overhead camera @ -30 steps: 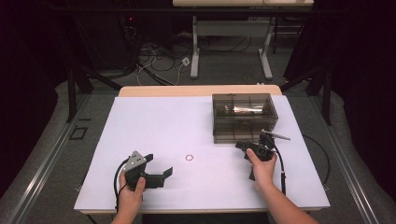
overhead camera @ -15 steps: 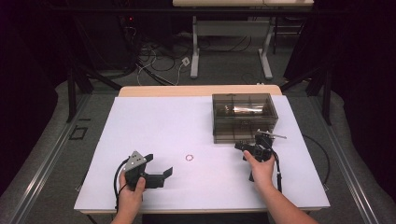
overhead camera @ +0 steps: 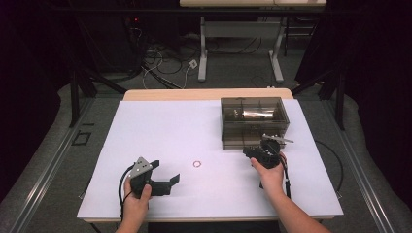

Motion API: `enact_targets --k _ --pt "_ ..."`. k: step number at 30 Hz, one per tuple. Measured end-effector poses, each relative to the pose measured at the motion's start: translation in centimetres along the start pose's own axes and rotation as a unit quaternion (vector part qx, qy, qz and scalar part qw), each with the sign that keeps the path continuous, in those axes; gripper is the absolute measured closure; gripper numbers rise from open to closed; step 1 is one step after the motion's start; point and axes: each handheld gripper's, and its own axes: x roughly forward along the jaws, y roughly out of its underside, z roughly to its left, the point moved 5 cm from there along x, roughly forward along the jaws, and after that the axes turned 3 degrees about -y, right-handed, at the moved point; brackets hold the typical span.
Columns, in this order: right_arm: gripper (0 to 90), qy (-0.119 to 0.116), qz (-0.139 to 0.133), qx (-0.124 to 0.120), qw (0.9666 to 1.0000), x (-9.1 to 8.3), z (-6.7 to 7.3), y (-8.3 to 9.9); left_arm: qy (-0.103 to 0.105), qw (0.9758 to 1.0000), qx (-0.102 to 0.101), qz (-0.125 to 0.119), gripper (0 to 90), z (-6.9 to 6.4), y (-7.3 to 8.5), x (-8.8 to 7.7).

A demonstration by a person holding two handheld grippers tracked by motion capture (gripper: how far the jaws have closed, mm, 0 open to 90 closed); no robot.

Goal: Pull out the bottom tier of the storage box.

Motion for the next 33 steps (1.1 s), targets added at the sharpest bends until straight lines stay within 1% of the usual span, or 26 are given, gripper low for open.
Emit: enact_targets --k 1,2,3,4,5,6,7,9,10,11,12,15,16,21,22,24,26,27,29,31,33 --pt "47.0 0.005 -0.001 -0.006 1.0000 0.0 0.1 0.0 0.000 1.0000 0.000 0.000 0.4 0.0 0.0 0.0" --pt "46.7 0.008 -0.003 -0.019 0.9998 0.0 0.2 -0.1 0.000 1.0000 0.000 -0.001 0.5 0.0 0.0 0.0" --pt "45.9 0.010 -0.006 -0.040 0.9991 -0.1 0.3 -0.2 0.000 1.0000 0.000 -0.001 0.5 0.0 0.0 0.0" --pt "45.8 0.017 -0.008 -0.045 0.9988 -0.1 0.4 -0.2 0.000 1.0000 0.000 0.000 0.4 0.0 0.0 0.0" --pt "45.8 0.017 -0.008 -0.045 0.9988 -0.1 0.4 -0.2 0.000 1.0000 0.000 0.000 0.4 0.0 0.0 0.0" --pt "45.1 0.021 -0.008 -0.065 0.9976 -0.1 0.5 -0.2 0.001 1.0000 0.000 0.000 0.5 0.0 0.0 0.0" --pt "45.1 0.021 -0.008 -0.065 0.9976 -0.1 0.5 -0.2 0.001 1.0000 0.000 0.000 0.5 0.0 0.0 0.0" --pt "45.0 0.016 -0.004 -0.081 0.9966 0.0 0.7 -0.2 0.000 1.0000 0.000 0.000 0.5 0.0 0.0 0.0" --pt "45.0 0.019 -0.005 -0.101 0.9947 0.0 0.8 -0.3 0.000 1.0000 0.000 0.001 0.5 0.0 0.0 0.0" --pt "45.0 0.019 -0.005 -0.101 0.9947 0.0 0.8 -0.3 0.000 1.0000 0.000 0.001 0.5 0.0 0.0 0.0" --pt "45.4 0.019 -0.006 -0.110 0.9938 0.0 1.0 -0.3 0.000 1.0000 0.000 0.000 0.4 0.0 0.0 0.0" --pt "45.8 0.016 -0.007 -0.116 0.9931 -0.1 1.1 -0.4 0.000 1.0000 0.000 0.000 0.5 0.0 0.0 0.0" --pt "46.0 0.018 -0.008 -0.126 0.9918 -0.2 1.1 -0.6 0.000 1.0000 -0.003 0.001 0.5 0.0 0.0 0.0" --pt "46.9 0.015 -0.009 -0.126 0.9919 -0.5 1.1 -1.0 -0.001 1.0000 -0.001 0.001 0.4 0.1 0.0 0.0" --pt "47.5 0.016 -0.015 -0.130 0.9912 -0.7 1.0 -1.2 -0.001 1.0000 -0.002 0.003 0.5 0.1 0.1 0.0" --pt "47.6 0.014 -0.018 -0.129 0.9914 -0.9 1.0 -1.4 -0.001 1.0000 -0.002 0.003 0.5 0.1 0.1 0.0" --pt "47.9 0.019 -0.025 -0.133 0.9906 -1.2 0.8 -1.8 -0.001 1.0000 -0.002 0.003 0.5 0.1 0.1 0.0" --pt "48.0 0.018 -0.027 -0.130 0.9910 -1.5 0.7 -2.2 0.000 1.0000 -0.002 0.003 0.5 0.0 0.1 0.0" --pt "48.0 0.017 -0.027 -0.128 0.9913 -1.5 0.6 -2.3 0.000 1.0000 -0.004 0.003 0.5 0.0 0.1 0.0" --pt "47.8 0.011 -0.022 -0.122 0.9923 -1.8 0.2 -2.7 0.000 1.0000 -0.003 0.003 0.5 0.0 0.1 0.0" --pt "47.4 0.009 -0.019 -0.123 0.9921 -1.8 0.0 -2.9 0.000 1.0000 -0.003 0.003 0.5 0.0 0.1 0.0"
